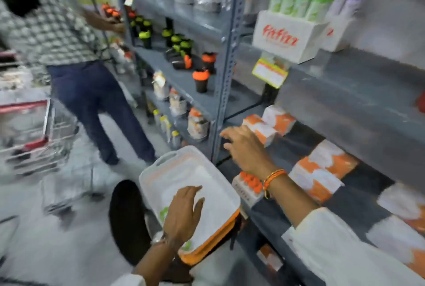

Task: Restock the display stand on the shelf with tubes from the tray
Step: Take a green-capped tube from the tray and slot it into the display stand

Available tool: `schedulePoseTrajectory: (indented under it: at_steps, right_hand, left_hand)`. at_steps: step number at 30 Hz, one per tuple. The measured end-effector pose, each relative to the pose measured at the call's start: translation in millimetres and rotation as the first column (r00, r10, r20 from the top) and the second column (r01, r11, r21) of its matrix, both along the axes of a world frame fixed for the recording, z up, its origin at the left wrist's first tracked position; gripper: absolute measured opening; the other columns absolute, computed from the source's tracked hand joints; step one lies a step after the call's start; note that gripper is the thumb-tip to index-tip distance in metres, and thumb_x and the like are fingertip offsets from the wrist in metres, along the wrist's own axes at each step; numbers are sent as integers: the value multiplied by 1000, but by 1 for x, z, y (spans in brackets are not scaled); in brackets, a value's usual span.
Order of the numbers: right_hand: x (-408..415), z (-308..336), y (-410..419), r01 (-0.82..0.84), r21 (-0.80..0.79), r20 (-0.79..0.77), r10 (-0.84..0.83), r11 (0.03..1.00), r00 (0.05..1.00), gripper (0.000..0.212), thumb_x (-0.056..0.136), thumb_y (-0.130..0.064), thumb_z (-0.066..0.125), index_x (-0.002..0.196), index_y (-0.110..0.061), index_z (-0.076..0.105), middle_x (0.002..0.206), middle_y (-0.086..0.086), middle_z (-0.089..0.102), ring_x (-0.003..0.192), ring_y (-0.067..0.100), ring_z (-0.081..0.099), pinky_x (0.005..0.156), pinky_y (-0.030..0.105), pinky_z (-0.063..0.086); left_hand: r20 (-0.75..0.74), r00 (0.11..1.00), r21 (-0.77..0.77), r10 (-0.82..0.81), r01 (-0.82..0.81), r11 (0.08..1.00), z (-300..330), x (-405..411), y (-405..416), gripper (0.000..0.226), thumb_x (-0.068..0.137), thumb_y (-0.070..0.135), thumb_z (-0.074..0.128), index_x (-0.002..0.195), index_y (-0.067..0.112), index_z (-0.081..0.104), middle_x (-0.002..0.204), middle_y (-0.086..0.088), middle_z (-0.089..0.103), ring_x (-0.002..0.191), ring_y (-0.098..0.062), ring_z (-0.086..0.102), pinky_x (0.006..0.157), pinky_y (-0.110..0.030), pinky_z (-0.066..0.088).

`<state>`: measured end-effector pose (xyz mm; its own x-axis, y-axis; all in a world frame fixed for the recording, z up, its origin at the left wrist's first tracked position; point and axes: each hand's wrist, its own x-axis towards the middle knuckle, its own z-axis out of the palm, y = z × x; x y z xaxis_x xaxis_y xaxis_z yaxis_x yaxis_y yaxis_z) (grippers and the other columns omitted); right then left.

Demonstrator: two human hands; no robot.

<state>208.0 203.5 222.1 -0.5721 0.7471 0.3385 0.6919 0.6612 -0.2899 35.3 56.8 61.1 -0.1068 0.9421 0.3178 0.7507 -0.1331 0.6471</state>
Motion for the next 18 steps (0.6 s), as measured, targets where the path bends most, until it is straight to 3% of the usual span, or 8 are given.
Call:
schedulePoseTrajectory:
  at_steps: [3,7,12,15,18]
  right_hand:
    - [-41,-72,-12,-85,-356,93,126,931,988,33,93,-21,67,125,-16,60,121,9,63,114,27,54,95,41,47]
    - [-83,-153,-33,-129,-677,122,283,725,951,42,97,-26,65,135,-13,52,129,14,58,117,30,58,100,41,48]
    - [-120,-217,-52,-102,-797,137,342,596,930,54,99,-23,62,148,-17,41,129,21,56,117,39,57,95,38,47]
    - [-136,-237,-57,-86,-796,164,351,599,922,63,98,-27,60,154,-22,32,141,25,47,129,41,50,104,41,43]
    - [-142,-248,-60,-72,-767,213,359,637,909,51,97,-34,61,142,-22,41,134,23,48,125,43,51,103,43,43]
  left_hand:
    - [-31,1000,-135,-6,1,991,-42,-4,-48,35,97,40,47,120,19,65,116,2,66,110,-20,59,94,-28,41]
    - [-91,988,-315,-128,93,945,-70,-3,-87,32,88,37,60,114,21,69,109,4,67,102,-20,59,89,-27,43]
    - [-122,980,-368,-159,104,924,-79,0,-102,29,86,32,63,114,24,66,103,5,65,95,-19,58,79,-29,48]
    - [-174,969,-404,-178,95,910,-86,-2,-102,45,66,27,78,110,24,68,98,5,66,88,-20,61,71,-27,50]
    - [-199,967,-422,-160,63,904,-86,-5,-98,51,55,32,81,105,29,71,93,8,68,85,-20,63,66,-27,53]
